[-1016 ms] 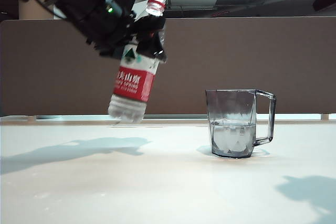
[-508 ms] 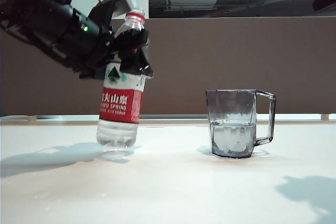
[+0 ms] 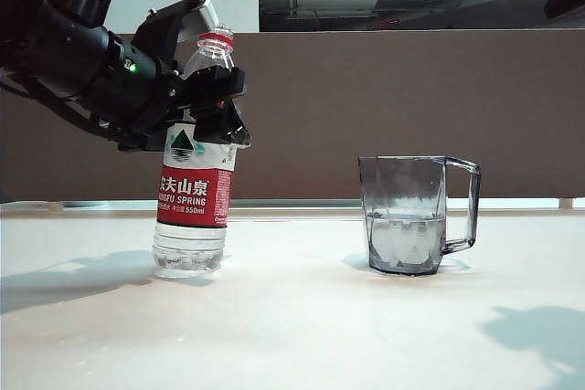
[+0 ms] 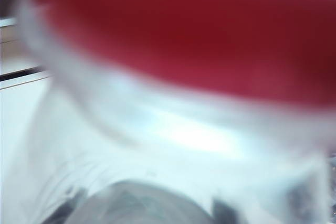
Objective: Pick up the mineral water bottle with the left hand on the table and pour water into the mug until it's half full.
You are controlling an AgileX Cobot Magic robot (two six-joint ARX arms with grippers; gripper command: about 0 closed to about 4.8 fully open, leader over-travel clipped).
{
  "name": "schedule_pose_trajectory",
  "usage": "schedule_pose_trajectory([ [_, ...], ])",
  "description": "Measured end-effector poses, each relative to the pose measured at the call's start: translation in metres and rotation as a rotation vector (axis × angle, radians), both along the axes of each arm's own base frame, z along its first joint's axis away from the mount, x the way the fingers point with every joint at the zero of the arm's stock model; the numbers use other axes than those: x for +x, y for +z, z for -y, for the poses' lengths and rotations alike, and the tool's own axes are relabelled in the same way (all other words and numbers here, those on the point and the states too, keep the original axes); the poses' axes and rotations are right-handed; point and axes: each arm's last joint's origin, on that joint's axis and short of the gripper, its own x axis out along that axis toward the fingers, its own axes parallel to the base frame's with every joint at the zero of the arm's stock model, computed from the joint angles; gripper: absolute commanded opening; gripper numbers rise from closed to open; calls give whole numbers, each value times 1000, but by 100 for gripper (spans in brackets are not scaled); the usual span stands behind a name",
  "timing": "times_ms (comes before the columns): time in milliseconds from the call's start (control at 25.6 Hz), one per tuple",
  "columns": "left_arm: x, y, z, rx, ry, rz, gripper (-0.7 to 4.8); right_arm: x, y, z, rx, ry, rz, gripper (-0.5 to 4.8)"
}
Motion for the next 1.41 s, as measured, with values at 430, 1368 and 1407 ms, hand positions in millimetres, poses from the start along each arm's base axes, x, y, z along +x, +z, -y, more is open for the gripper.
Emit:
schedule_pose_trajectory([
  [430, 0, 0, 0, -3, 0, 4, 271, 0, 0, 0, 0, 0, 0, -2],
  [1368, -4, -3, -3, -37, 1, 48, 439, 0, 0, 0, 5, 18, -5, -1],
  [1407, -4, -3, -3, -39, 1, 51, 440, 0, 0, 0, 5, 18, -5, -2],
])
